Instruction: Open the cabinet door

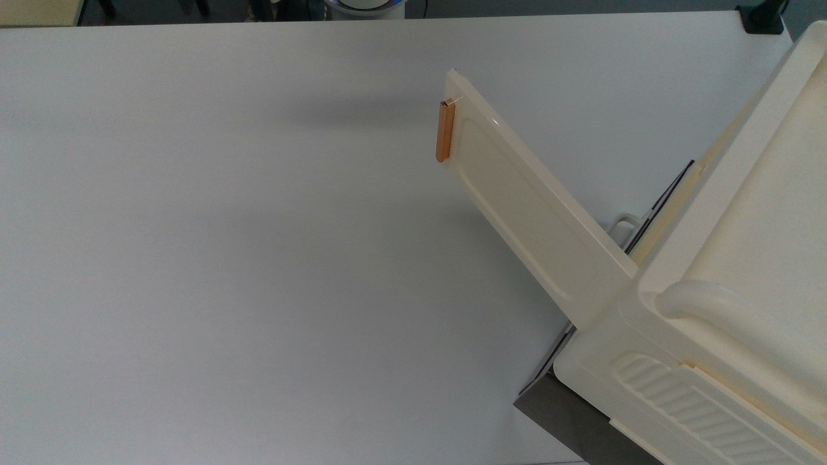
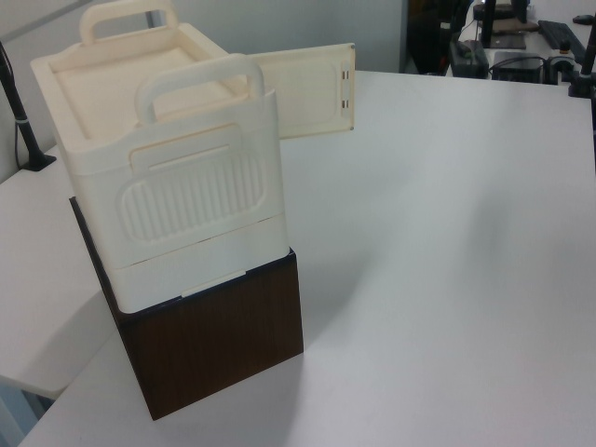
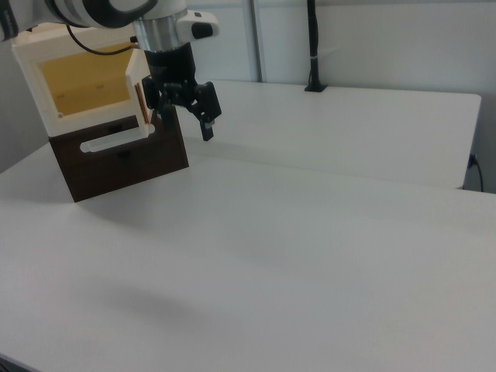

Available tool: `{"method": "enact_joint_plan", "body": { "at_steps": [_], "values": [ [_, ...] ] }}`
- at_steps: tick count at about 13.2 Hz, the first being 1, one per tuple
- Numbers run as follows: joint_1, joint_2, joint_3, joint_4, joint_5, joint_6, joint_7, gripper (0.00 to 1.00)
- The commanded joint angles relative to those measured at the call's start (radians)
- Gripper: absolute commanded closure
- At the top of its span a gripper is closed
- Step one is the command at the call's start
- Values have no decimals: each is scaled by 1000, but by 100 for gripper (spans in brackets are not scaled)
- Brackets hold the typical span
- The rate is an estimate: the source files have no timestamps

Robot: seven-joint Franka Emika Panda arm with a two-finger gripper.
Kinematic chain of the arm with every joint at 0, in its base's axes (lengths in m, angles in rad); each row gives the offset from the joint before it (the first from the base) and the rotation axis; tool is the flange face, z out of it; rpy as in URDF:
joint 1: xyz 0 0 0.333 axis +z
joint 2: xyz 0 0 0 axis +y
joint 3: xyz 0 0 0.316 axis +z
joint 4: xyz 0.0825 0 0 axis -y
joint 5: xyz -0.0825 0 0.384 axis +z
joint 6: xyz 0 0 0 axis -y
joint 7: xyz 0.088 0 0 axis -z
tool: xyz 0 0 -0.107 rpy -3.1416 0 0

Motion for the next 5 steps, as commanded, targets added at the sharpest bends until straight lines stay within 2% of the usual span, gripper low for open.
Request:
{"method": "enact_joint_plan", "body": {
  "at_steps": [1, 2, 5],
  "values": [
    [-135, -64, 146, -87, -9, 35, 26, 0],
    [-155, -71, 166, -96, -7, 35, 26, 0],
    [-160, -70, 172, -98, -7, 32, 26, 0]
  ]
}}
